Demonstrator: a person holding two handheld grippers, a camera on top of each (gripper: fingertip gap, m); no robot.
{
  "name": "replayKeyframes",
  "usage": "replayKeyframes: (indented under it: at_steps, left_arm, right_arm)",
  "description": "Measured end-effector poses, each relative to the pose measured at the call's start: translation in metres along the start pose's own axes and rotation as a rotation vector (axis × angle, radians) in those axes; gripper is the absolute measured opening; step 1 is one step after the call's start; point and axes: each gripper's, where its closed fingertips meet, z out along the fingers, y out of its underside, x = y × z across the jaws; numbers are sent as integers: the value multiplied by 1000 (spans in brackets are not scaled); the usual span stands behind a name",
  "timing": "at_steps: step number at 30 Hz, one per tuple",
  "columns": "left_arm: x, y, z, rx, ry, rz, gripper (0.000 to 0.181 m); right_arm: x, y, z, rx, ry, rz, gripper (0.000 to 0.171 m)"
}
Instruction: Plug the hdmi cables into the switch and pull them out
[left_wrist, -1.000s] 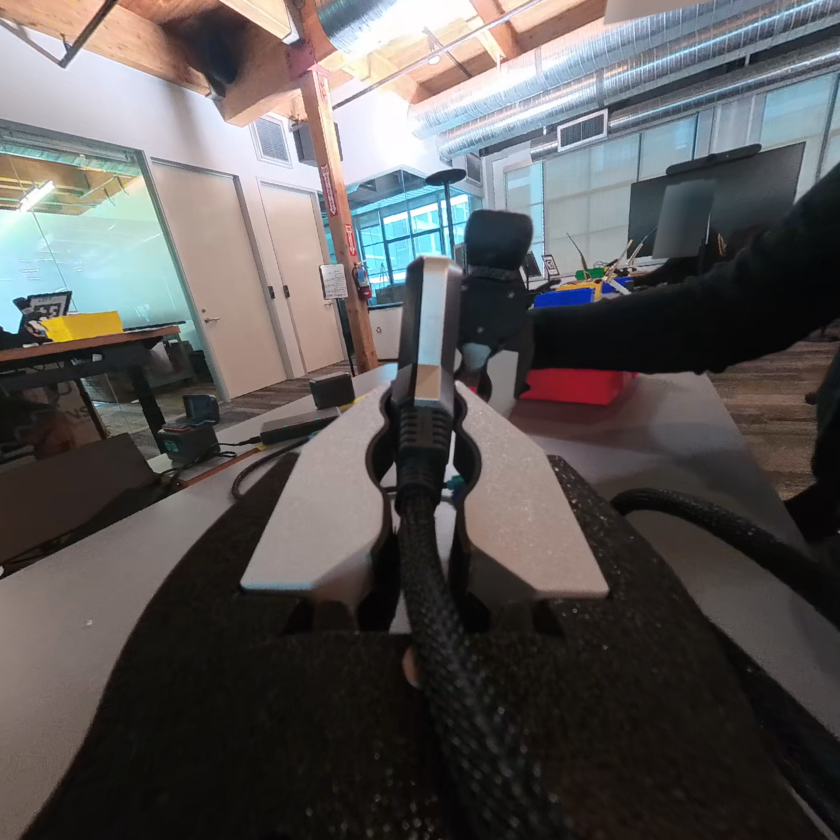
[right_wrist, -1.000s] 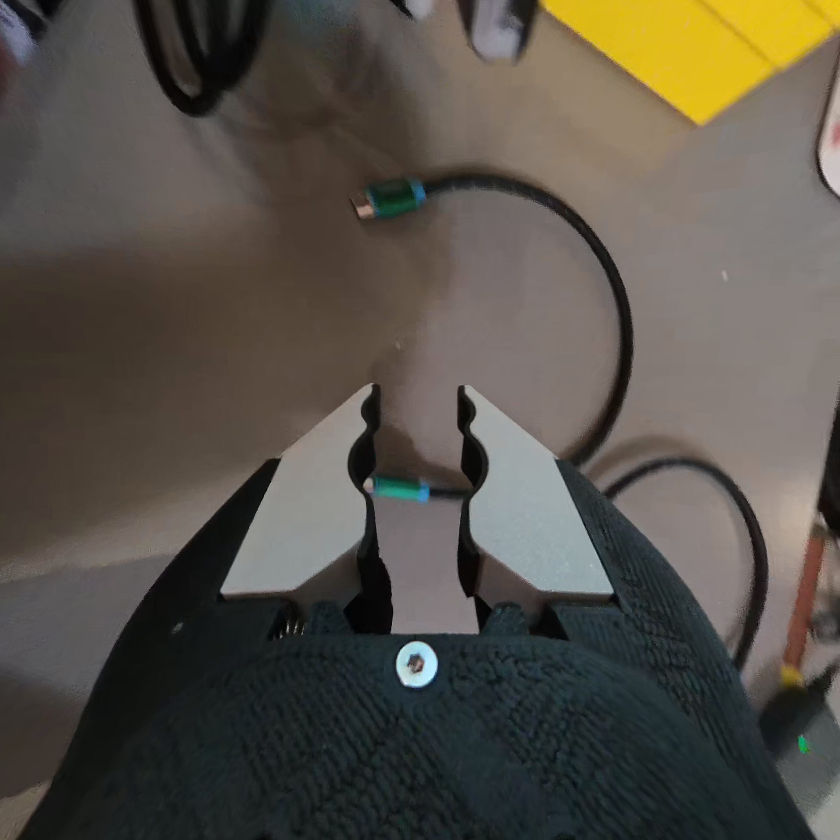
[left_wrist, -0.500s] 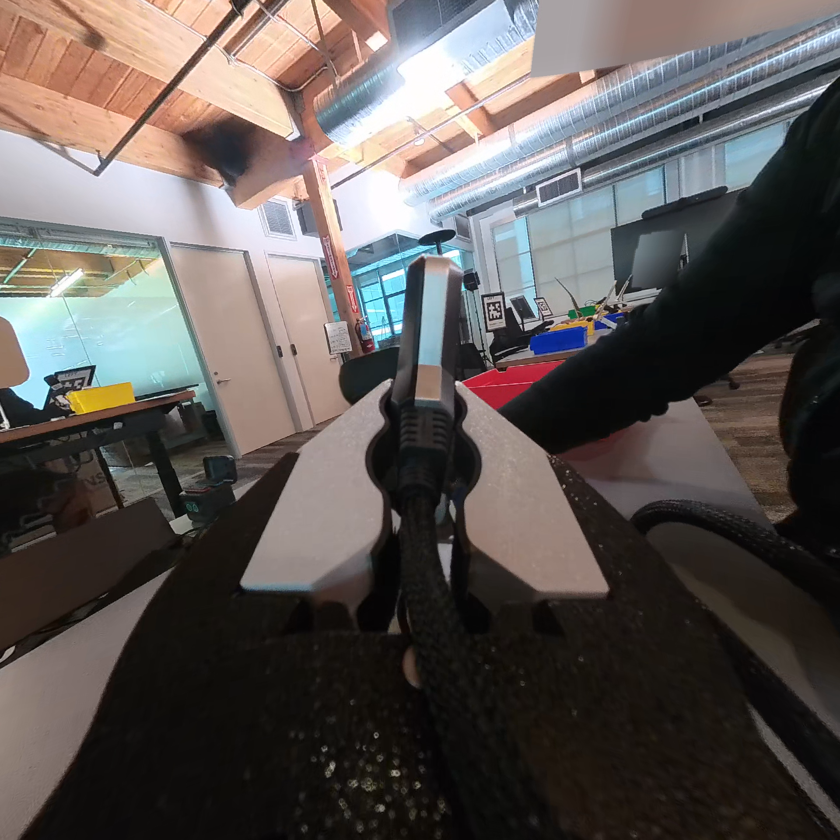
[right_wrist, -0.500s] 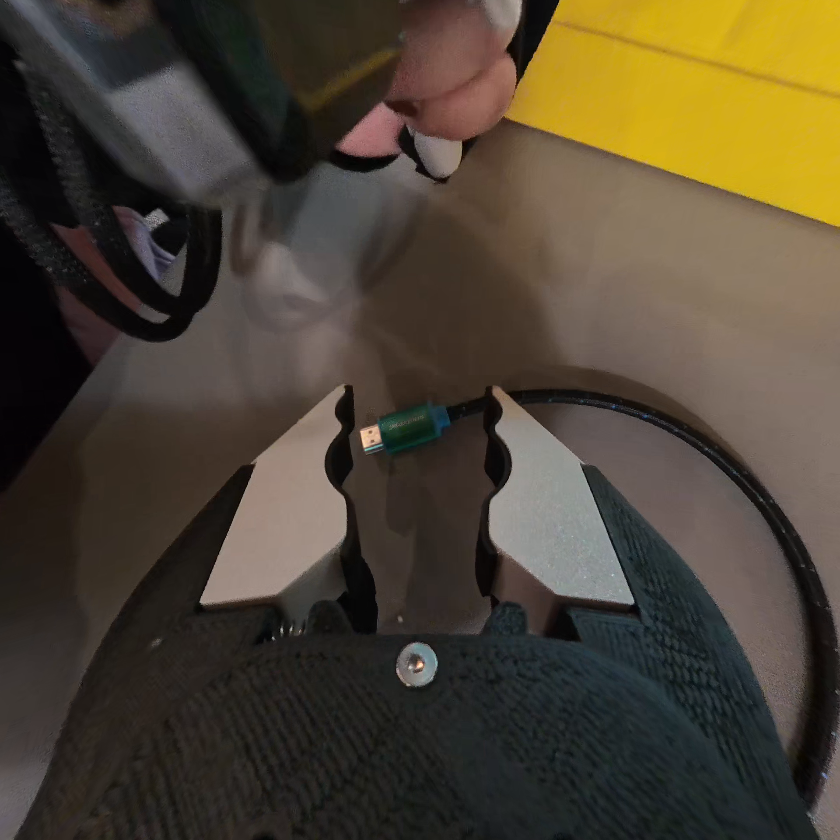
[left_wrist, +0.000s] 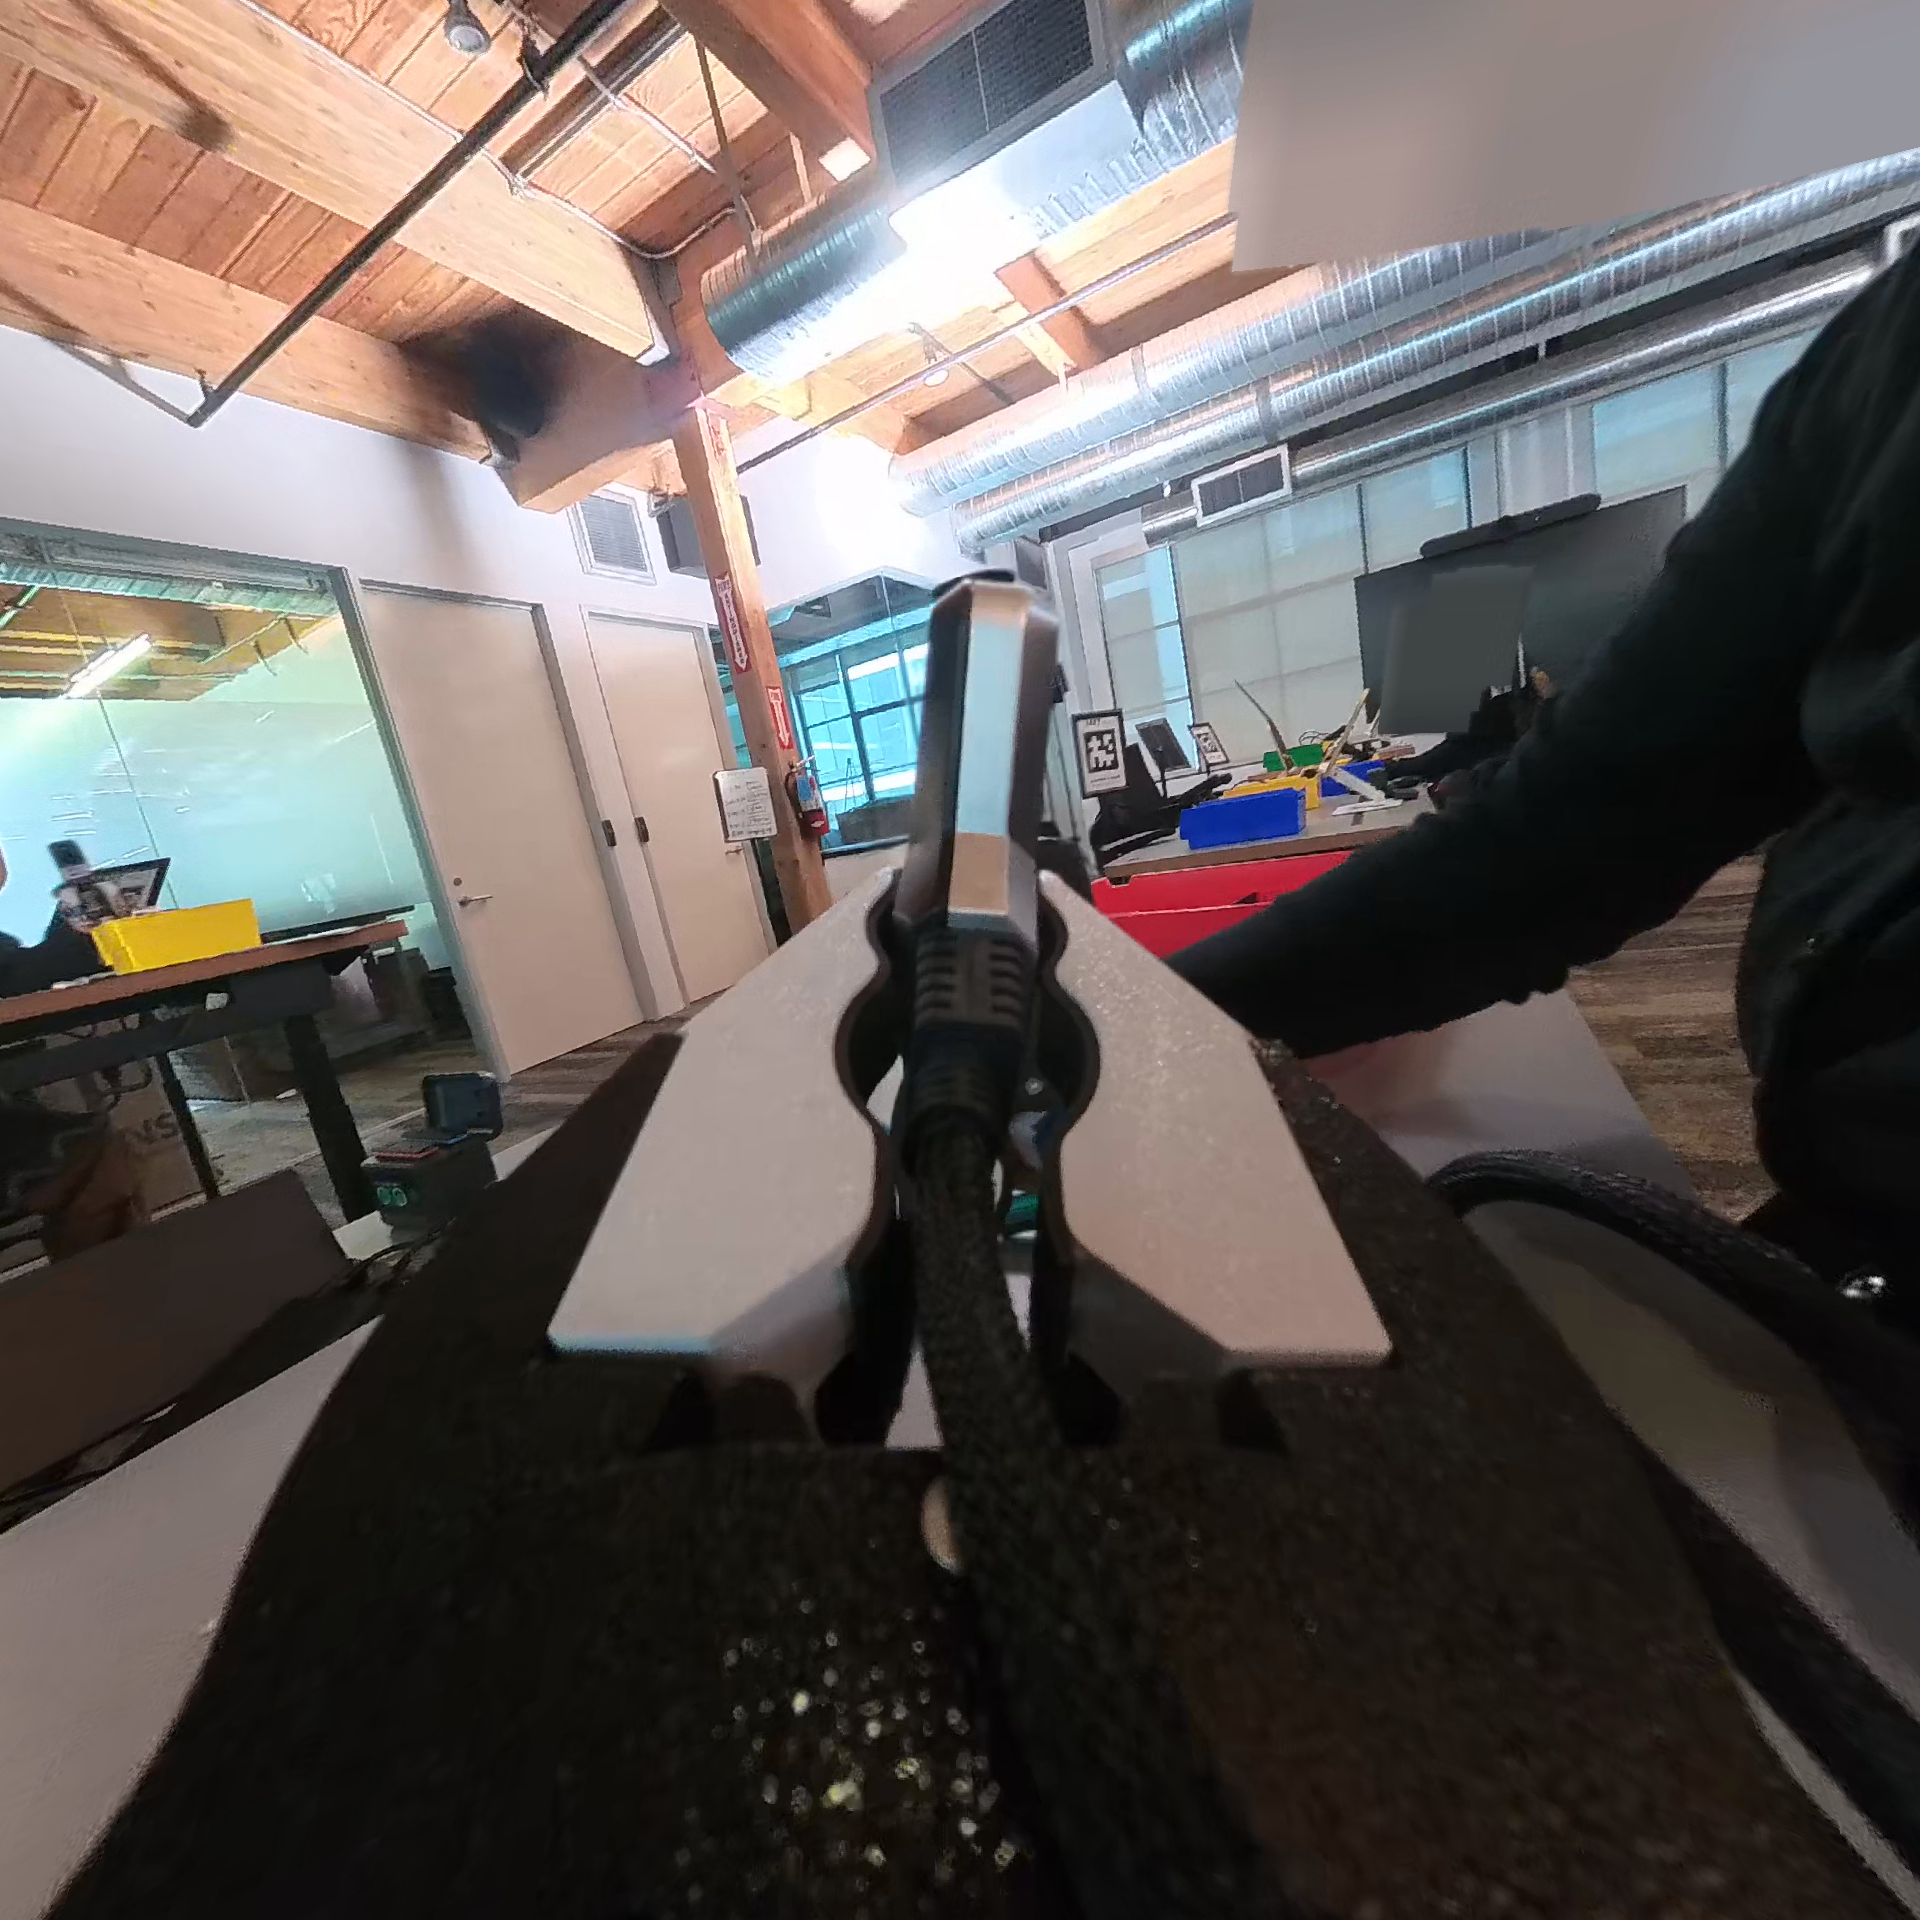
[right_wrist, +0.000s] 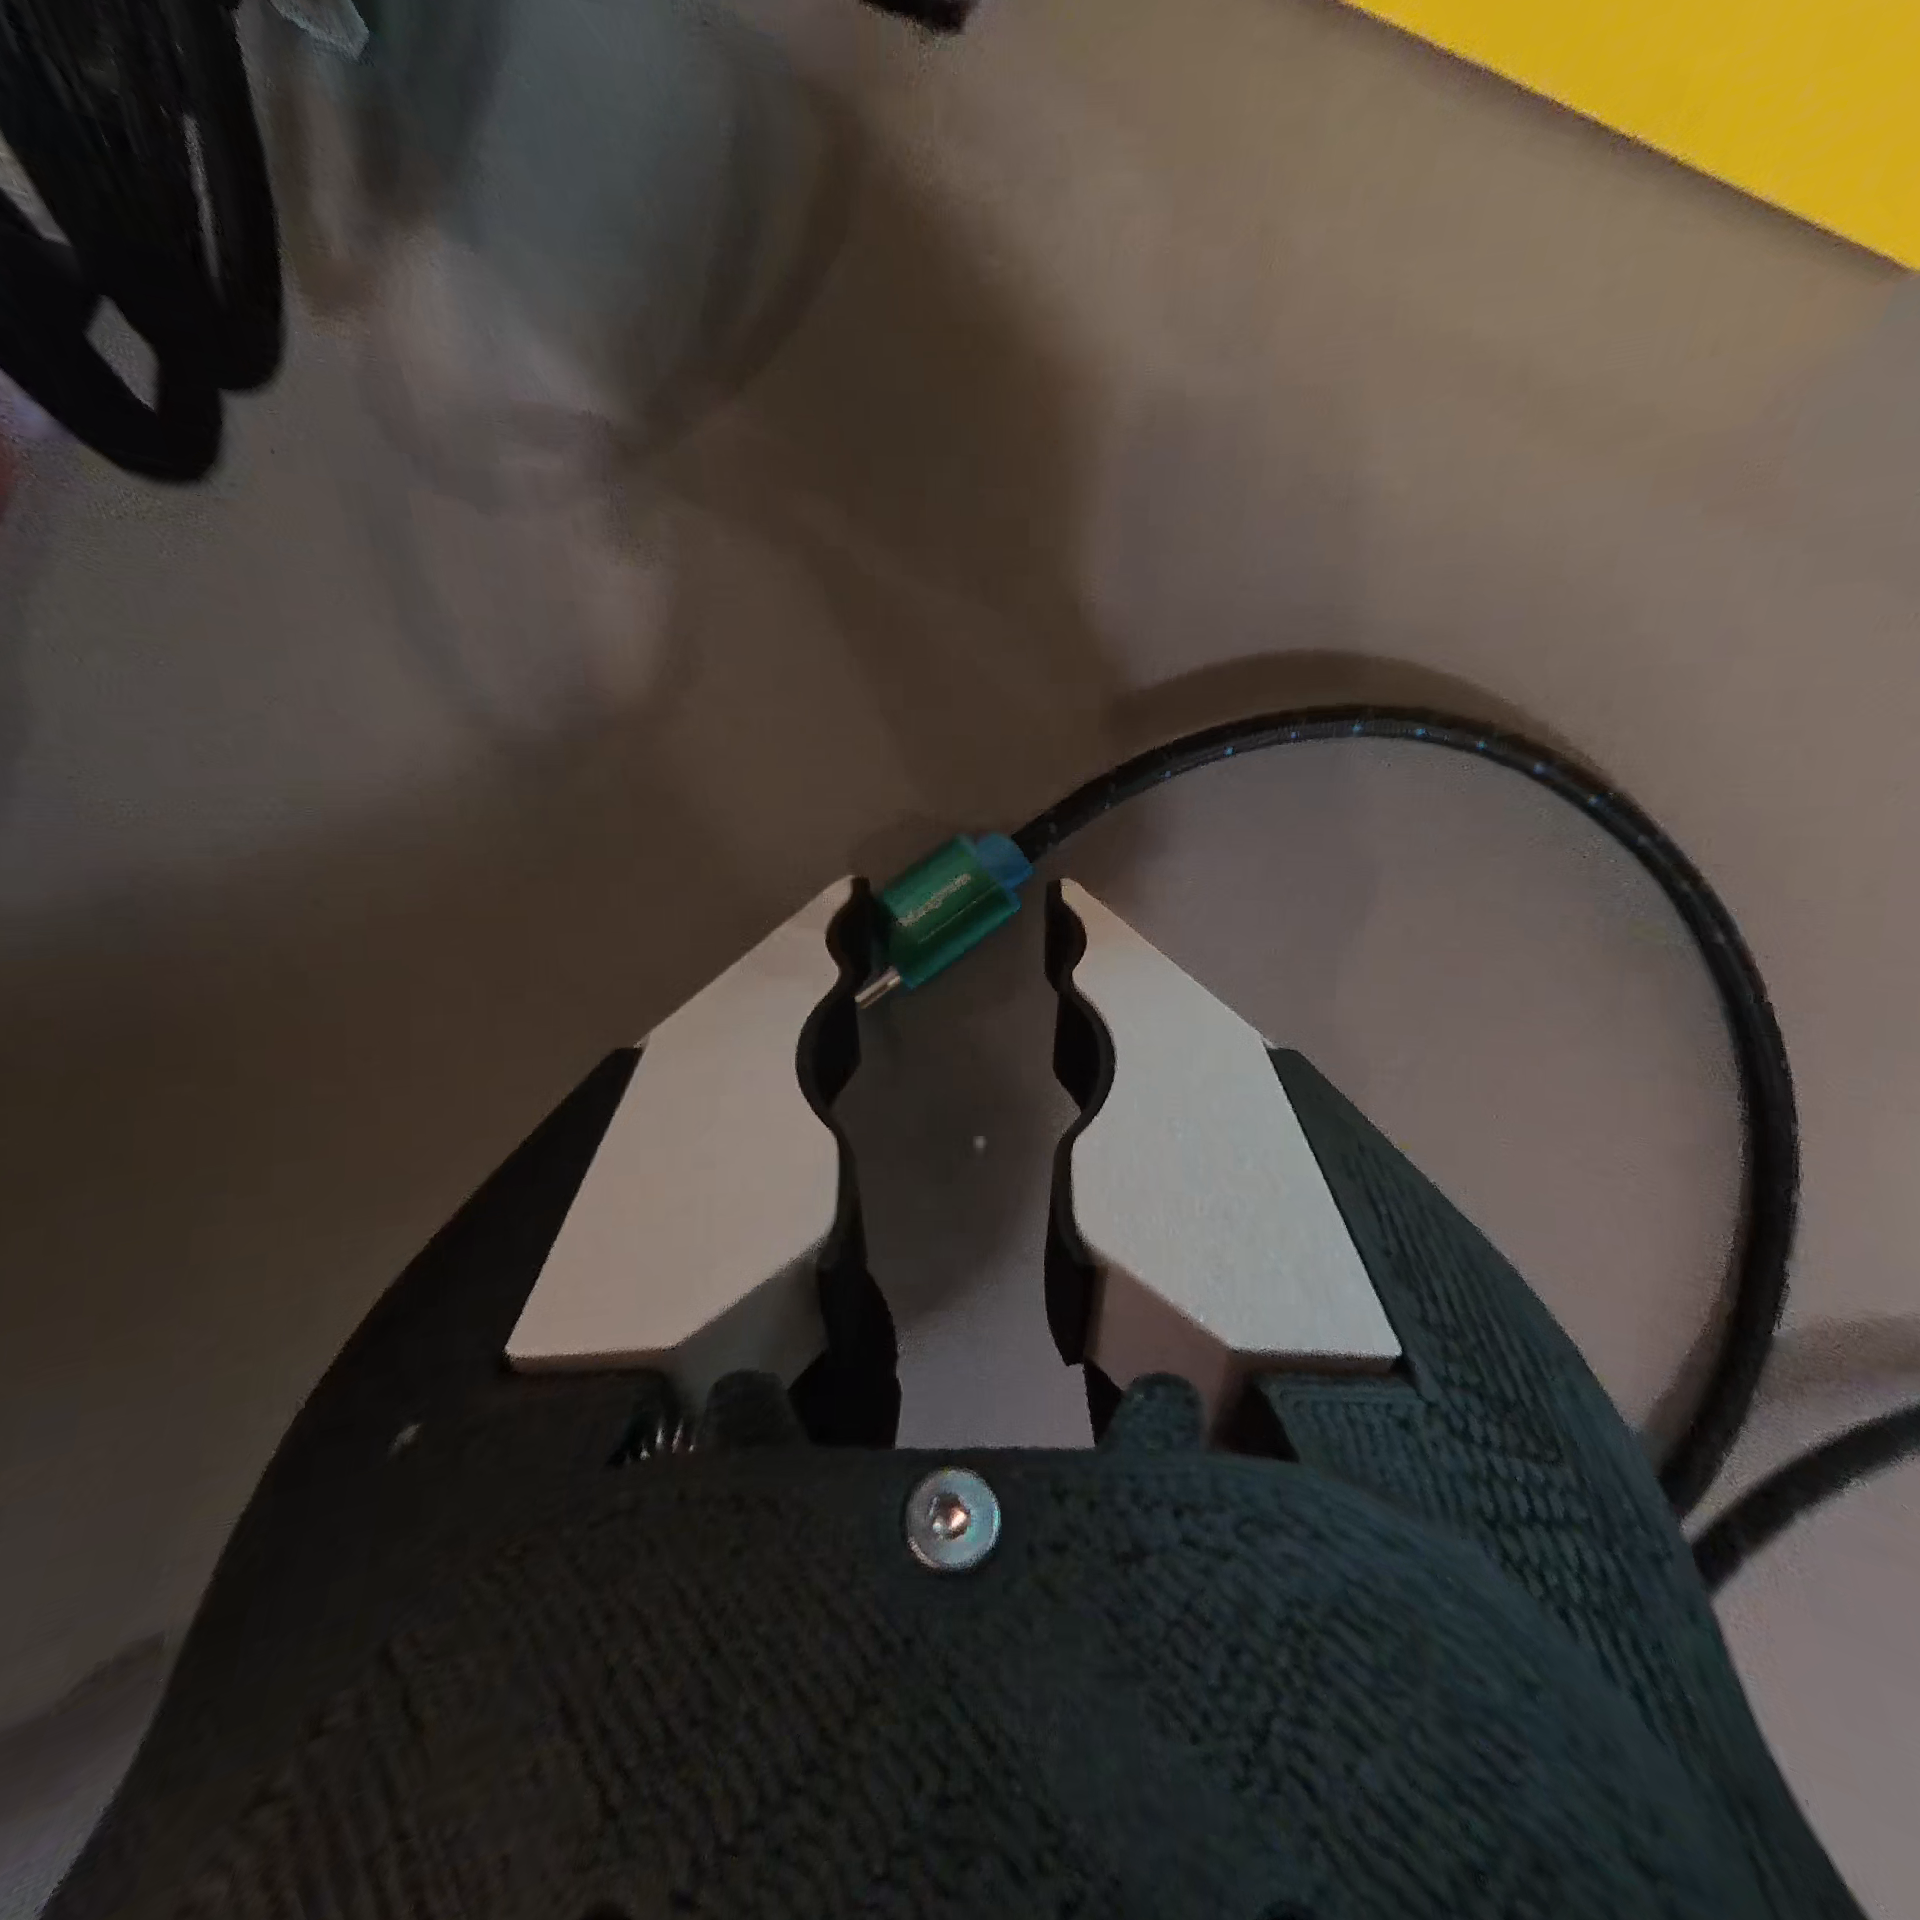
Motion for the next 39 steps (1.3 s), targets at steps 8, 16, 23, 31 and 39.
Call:
replayKeyframes:
  at_steps: [8, 16, 23, 31, 39]
  left_arm:
    - [-2, -12, -3, 104, 13, -101, 20]
    - [1, 5, 6, 33, -2, -82, 20]
    - [-11, 32, 11, -63, -134, -26, 19]
    - [-16, 54, 9, -145, -201, 22, 20]
    - [-11, 74, 14, -196, -190, 47, 20]
  right_arm:
    - [-2, 37, -27, -18, 80, 104, 25]
    - [5, 84, -63, -44, 156, 269, 25]
    - [39, 106, -110, -143, 322, 498, 28]
    - [72, 155, -151, -196, 346, 974, 33]
    - [89, 167, -147, -189, 305, 950, 29]
